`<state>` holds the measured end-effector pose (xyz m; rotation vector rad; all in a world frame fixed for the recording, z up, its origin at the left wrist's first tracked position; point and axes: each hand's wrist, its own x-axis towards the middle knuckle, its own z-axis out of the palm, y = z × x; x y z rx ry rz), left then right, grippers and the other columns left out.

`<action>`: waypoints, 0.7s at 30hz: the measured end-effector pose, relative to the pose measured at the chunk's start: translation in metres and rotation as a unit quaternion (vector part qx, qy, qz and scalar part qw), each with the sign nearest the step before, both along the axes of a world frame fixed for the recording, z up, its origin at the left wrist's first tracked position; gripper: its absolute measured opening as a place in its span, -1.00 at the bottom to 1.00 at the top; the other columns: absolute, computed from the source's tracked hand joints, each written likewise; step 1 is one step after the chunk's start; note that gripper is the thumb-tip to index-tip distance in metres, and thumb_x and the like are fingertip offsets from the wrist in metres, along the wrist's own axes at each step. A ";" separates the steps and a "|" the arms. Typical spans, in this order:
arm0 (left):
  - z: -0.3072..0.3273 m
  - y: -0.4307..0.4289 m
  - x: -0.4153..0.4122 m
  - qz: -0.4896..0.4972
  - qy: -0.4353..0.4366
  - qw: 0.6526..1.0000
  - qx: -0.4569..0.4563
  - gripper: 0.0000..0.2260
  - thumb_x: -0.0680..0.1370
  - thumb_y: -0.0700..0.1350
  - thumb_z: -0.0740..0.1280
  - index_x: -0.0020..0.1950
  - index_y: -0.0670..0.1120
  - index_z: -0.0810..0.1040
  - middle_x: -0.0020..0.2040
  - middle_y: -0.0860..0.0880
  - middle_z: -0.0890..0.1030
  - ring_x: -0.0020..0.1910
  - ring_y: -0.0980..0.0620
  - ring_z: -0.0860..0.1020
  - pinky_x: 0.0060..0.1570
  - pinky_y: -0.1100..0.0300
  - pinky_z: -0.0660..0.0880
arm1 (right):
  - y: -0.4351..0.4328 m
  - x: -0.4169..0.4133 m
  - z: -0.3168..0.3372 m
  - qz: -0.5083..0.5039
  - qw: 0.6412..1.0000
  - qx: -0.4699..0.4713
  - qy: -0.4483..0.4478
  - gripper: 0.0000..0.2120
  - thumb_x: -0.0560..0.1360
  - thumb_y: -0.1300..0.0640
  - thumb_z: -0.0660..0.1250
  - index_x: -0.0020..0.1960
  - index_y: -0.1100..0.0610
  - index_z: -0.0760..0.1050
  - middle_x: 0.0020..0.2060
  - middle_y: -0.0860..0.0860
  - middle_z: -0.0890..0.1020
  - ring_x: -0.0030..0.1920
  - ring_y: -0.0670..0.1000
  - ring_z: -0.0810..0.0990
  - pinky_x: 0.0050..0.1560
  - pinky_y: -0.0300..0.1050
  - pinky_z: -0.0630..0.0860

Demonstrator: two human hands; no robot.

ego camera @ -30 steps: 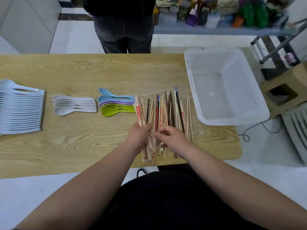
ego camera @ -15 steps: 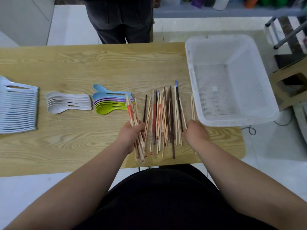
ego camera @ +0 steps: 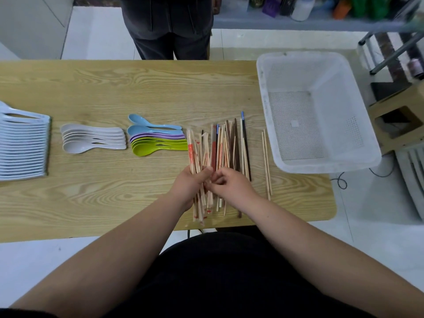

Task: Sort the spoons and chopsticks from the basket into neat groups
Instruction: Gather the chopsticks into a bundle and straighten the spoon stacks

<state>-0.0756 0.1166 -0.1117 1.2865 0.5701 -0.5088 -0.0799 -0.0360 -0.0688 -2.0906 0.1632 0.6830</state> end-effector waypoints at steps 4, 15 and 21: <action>-0.002 0.009 -0.003 0.033 0.031 0.999 0.028 -0.73 0.45 -0.13 0.51 0.08 -0.21 0.64 -0.13 -0.20 0.72 -0.18 -0.13 0.71 -0.20 0.06 0.62 | 0.005 -0.001 -0.004 0.051 0.998 0.038 0.004 -0.88 0.49 -0.01 0.47 -0.02 -0.03 0.57 -0.15 -0.11 0.66 -0.11 -0.12 0.64 -0.07 -0.10 0.56; -0.025 0.031 -0.020 0.029 0.074 0.990 0.117 -0.76 0.41 -0.07 0.49 0.02 -0.11 0.60 -0.32 -0.05 0.68 -0.33 -0.04 0.65 -0.30 0.09 0.60 | -0.057 0.007 -0.056 0.183 0.937 -0.269 -0.130 -0.62 0.57 -0.04 0.32 0.37 0.00 0.47 0.44 0.05 0.36 0.46 0.16 0.26 0.45 0.12 0.32; -0.028 0.029 -0.016 0.016 0.071 0.989 0.126 -0.83 0.45 -0.08 0.50 0.00 -0.02 0.62 -0.24 0.01 0.69 -0.21 -0.04 0.67 -0.21 0.08 0.57 | -0.075 0.015 -0.056 0.114 0.949 -0.263 -0.131 -0.70 0.55 0.03 0.36 0.26 0.04 0.52 0.24 -0.02 0.50 0.31 0.09 0.38 0.31 -0.05 0.35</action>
